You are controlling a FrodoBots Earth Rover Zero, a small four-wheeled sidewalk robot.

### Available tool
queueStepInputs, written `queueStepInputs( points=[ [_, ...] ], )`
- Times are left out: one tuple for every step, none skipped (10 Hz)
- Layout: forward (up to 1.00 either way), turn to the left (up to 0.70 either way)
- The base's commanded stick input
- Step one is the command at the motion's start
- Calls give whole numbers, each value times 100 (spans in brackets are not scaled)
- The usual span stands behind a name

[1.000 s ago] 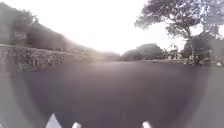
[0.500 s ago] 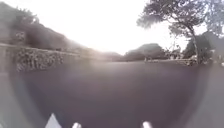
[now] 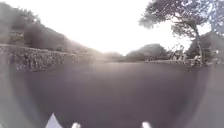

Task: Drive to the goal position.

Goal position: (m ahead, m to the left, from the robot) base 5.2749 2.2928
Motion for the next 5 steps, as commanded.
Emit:
queueStepInputs(
  points=[
    [70, 0],
    [70, -35],
    [70, -35],
    [70, -35],
    [70, -35]
  ],
)
